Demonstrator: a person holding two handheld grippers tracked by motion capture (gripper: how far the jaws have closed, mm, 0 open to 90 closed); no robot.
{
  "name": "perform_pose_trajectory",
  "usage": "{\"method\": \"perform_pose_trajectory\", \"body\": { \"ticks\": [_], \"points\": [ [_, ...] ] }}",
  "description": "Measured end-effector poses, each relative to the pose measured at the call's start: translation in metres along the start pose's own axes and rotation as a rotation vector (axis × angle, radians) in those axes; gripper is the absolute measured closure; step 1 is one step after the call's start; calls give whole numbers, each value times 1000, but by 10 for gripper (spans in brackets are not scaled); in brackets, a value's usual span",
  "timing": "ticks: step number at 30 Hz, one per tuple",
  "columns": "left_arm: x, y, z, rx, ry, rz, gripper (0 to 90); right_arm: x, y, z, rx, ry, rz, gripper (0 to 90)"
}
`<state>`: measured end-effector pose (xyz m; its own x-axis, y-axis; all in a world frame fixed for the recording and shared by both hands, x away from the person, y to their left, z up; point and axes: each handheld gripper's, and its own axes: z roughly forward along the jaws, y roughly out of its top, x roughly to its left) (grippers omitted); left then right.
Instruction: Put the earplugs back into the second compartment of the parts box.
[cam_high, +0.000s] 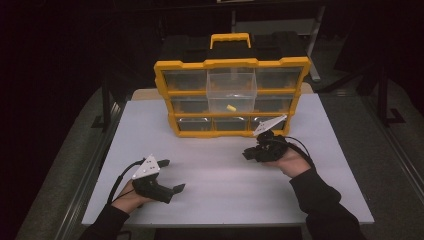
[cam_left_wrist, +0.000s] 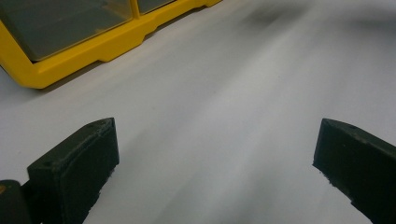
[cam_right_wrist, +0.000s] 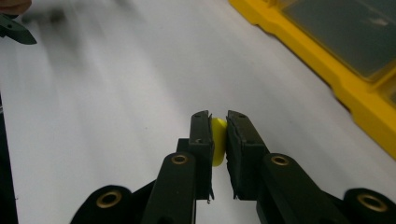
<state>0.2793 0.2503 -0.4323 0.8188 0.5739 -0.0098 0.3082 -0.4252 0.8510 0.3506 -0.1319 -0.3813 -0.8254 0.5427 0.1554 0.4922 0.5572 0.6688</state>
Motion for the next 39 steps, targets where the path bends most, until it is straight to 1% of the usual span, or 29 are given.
{"method": "perform_pose_trajectory", "body": {
  "ticks": [3, 7, 11, 12, 13, 16, 20, 22, 26, 28, 29, 33, 39],
  "points": [
    [0, 0, 0, -1, -2, -2, 0, -3, 0, -10, 1, -7, 1, 792],
    [-1, 0, 1, 2, -1, -1, 0, -8, 1, -24, -15, -10, 9, 792],
    [-1, 0, 1, 4, -1, 0, 0, -11, 7, -37, -15, -21, 3, 793],
    [-1, 0, 1, 5, -1, 2, 0, -11, 9, -41, -18, -16, 1, 792],
    [0, 0, 1, 5, 0, 5, 0, -12, 11, -45, -22, -10, 3, 792],
    [0, 0, 1, 6, 0, 3, 0, -13, 19, -56, -23, -16, -5, 793],
    [0, 0, 1, 6, 0, 1, 0, -14, 31, -71, -24, -36, -17, 792],
    [0, 0, 1, 4, 1, 1, 0, -13, 37, -79, -20, -42, -15, 792],
    [-1, 0, 1, 4, 1, 2, 0, -14, 48, -93, -26, -37, -29, 792],
    [-1, 0, 1, 4, 3, 2, 0, -14, 54, -100, -27, -43, -41, 792],
    [-1, 0, 1, 4, 3, 0, 0, -14, 57, -104, -29, -46, -35, 792],
    [0, 0, 1, 9, 3, -1, 0, -15, 69, -120, -50, -48, -48, 792],
    [0, 0, 1, 7, 4, -1, 0, -15, 89, -141, -61, -63, -61, 792]
  ]
}}
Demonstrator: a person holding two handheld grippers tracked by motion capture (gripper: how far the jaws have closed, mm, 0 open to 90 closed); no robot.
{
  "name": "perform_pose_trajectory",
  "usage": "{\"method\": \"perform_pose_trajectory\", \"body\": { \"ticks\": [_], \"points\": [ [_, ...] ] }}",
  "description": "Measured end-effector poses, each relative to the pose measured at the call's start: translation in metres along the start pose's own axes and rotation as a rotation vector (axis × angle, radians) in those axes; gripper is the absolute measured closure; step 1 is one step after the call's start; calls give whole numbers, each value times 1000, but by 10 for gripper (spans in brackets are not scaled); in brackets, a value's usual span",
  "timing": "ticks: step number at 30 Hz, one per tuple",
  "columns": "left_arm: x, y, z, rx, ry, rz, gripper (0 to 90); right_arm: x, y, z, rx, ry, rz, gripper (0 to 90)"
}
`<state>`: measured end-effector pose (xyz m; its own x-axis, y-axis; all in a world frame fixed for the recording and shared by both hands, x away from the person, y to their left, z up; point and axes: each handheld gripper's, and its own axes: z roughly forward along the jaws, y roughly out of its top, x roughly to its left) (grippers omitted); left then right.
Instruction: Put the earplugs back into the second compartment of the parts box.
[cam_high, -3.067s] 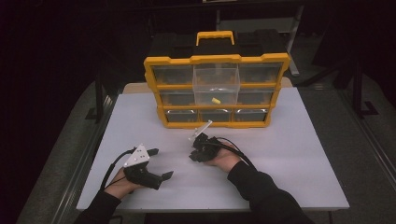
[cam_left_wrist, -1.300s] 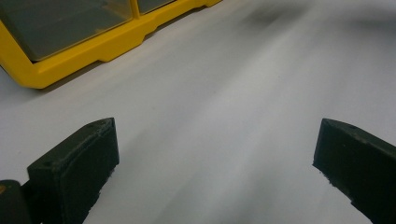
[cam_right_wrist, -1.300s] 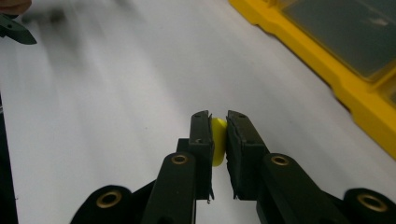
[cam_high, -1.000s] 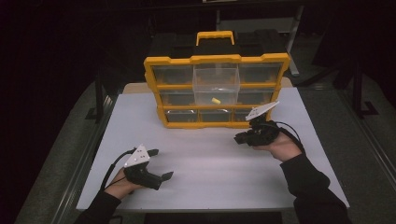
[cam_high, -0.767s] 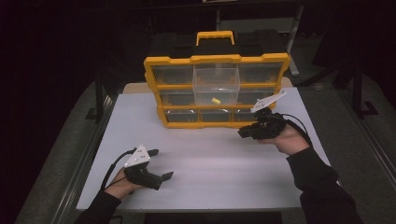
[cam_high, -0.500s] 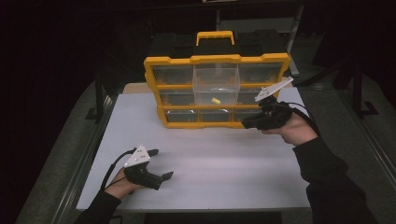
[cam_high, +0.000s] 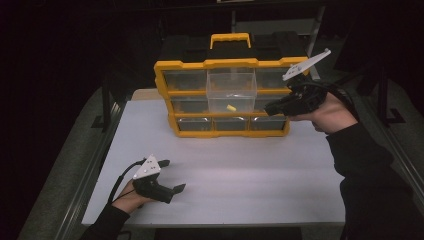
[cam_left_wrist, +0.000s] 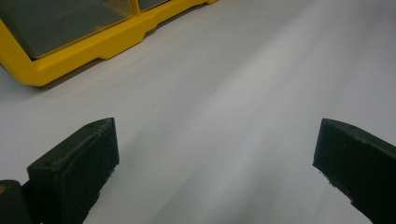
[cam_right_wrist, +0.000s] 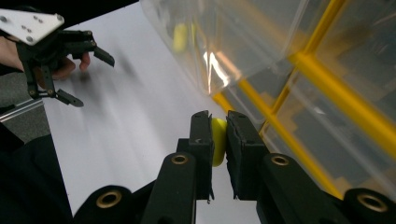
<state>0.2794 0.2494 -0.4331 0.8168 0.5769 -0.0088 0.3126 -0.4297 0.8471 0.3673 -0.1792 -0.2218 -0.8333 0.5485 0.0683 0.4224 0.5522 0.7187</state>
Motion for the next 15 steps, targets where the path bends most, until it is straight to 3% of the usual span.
{"method": "perform_pose_trajectory", "body": {
  "ticks": [15],
  "points": [
    [1, -1, 0, 3, -3, -8, 0, 2, 51, -37, -48, -22, -19, 792]
  ]
}}
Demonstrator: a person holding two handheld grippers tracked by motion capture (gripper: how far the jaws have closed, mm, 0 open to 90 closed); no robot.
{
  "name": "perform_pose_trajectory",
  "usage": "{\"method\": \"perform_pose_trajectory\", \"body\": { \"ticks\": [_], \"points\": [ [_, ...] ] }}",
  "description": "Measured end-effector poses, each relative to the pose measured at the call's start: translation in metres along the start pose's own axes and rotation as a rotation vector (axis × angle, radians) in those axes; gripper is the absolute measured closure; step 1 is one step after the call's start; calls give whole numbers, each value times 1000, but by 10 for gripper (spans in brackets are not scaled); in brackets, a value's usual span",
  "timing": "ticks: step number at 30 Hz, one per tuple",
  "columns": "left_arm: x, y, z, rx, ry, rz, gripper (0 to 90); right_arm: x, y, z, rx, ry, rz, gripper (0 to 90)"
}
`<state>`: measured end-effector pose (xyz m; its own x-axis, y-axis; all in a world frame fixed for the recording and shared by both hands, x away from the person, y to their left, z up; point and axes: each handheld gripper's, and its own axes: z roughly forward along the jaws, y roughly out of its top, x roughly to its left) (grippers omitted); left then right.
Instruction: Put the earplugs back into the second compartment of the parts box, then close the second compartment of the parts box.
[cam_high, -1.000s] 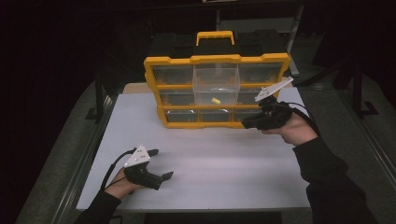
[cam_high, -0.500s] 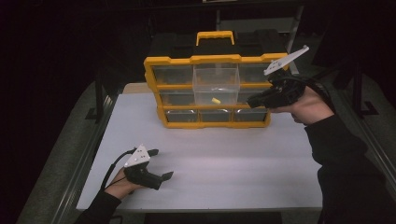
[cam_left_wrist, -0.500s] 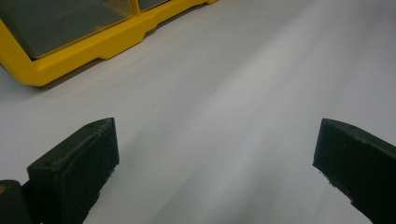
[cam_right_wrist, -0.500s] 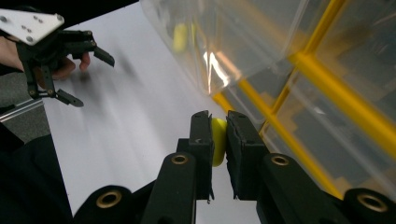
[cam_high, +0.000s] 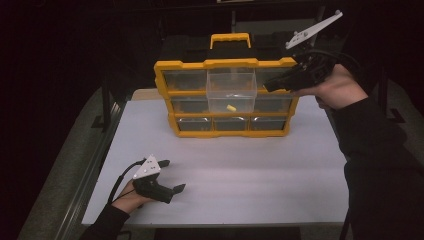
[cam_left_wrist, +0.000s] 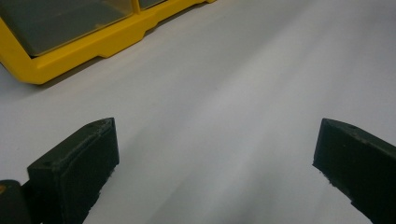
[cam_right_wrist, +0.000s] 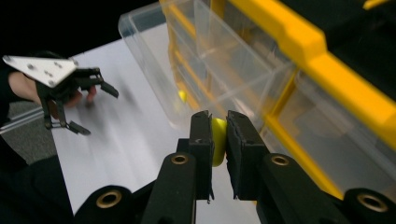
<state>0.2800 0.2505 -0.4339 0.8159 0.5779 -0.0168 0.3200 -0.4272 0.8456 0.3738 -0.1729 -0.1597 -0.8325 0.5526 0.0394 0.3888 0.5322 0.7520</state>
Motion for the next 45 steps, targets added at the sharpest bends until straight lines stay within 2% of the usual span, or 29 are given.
{"method": "perform_pose_trajectory", "body": {
  "ticks": [8, 14, 19, 21, 23, 25, 28, 32, 34, 41, 45],
  "points": [
    [0, 0, -1, -8, -2, 1, 0, 3, 25, 7, -27, 32, -7, 792],
    [1, 0, 1, -9, -3, -1, 0, 7, 41, 25, -6, 51, -25, 790],
    [1, 1, 1, -8, -4, 2, 0, 7, 47, 42, 22, 62, -29, 776],
    [1, 1, 1, -10, -6, 0, 0, 6, 47, 49, 40, 59, -22, 755],
    [0, 2, 1, -9, -7, 7, 0, 4, 47, 55, 51, 52, -14, 680],
    [-1, 2, 1, -8, -7, 9, 0, 2, 46, 58, 47, 54, -1, 669],
    [0, 2, 1, -9, -6, 11, 0, 3, 45, 57, 33, 57, 6, 702],
    [-1, 2, 1, -7, -6, 10, 0, 8, 46, 52, 21, 67, -12, 841],
    [-1, 3, 1, -9, -5, 12, 0, 12, 46, 49, 15, 77, -22, 873],
    [-2, 3, 2, -12, -5, 15, 0, 29, 40, 44, 2, 138, -53, 884],
    [-2, 3, 1, -9, -3, 17, 0, 36, 35, 48, 9, 150, -71, 884]
  ]
}}
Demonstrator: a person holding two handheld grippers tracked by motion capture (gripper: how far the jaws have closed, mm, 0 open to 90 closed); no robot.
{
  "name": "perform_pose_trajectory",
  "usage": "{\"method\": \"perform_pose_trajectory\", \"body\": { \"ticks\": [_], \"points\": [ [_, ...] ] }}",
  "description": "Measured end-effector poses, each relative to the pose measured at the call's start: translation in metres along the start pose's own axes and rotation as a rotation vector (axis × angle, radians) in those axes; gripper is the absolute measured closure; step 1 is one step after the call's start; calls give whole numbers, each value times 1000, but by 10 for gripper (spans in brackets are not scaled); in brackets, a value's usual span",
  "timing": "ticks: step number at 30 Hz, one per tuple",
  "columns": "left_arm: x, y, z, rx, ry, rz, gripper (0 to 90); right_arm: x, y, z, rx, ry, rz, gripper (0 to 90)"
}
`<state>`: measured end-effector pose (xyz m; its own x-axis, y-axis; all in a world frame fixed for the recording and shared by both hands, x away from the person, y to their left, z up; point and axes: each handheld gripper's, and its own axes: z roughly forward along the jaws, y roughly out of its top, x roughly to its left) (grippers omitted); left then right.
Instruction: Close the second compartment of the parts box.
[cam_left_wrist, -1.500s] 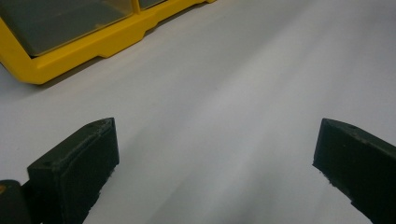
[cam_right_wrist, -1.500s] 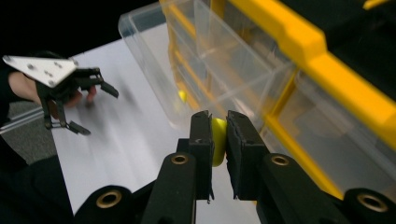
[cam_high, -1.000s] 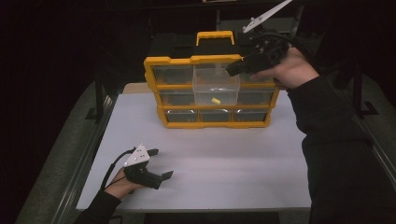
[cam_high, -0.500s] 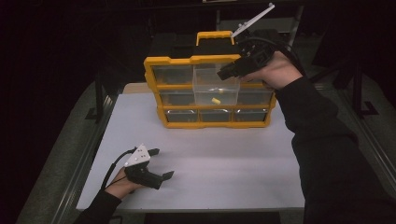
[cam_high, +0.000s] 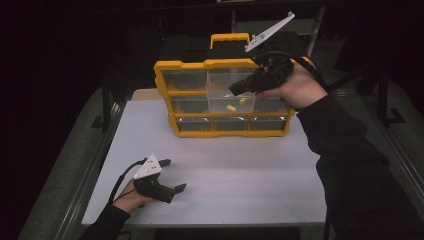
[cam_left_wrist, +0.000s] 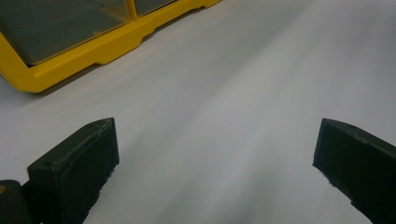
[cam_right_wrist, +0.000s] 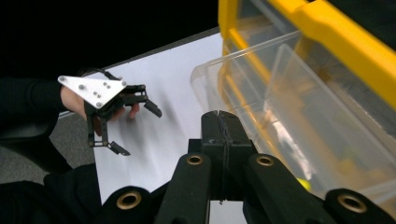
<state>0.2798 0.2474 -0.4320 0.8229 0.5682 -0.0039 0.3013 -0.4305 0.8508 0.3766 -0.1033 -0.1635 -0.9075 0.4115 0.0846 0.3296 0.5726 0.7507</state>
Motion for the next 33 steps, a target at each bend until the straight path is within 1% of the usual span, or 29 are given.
{"method": "perform_pose_trajectory", "body": {
  "ticks": [3, 5, 8, 10, 11, 15, 20, 26, 28, 33],
  "points": [
    [0, 0, -1, -3, 1, -1, 0, 2, -3, 5, 11, -2, -14, 883],
    [0, 0, 0, -2, 0, -1, 0, 2, -4, 8, 22, -16, -19, 885],
    [0, 0, 0, -2, 0, -2, 0, 0, -6, 10, 21, -8, -16, 886],
    [0, 1, -1, -1, 1, -4, 0, -1, -6, 10, 19, -25, -15, 887],
    [1, 1, 0, -3, 2, -5, 0, -2, -6, 10, 19, -30, -7, 887],
    [1, 3, 1, -7, 4, -13, 0, -9, -6, 12, 12, -32, 3, 887],
    [1, 3, 2, -5, 1, -12, 0, -20, -2, 16, 1, -62, 14, 887],
    [2, 3, 0, -7, 5, -12, 0, -34, 2, 23, -25, -84, 39, 887],
    [1, 2, 0, -5, 4, -8, 0, -37, 3, 25, -30, -94, 43, 887],
    [1, 2, 0, -8, 2, -14, 0, -42, 5, 28, -40, -126, 49, 887]
  ]
}}
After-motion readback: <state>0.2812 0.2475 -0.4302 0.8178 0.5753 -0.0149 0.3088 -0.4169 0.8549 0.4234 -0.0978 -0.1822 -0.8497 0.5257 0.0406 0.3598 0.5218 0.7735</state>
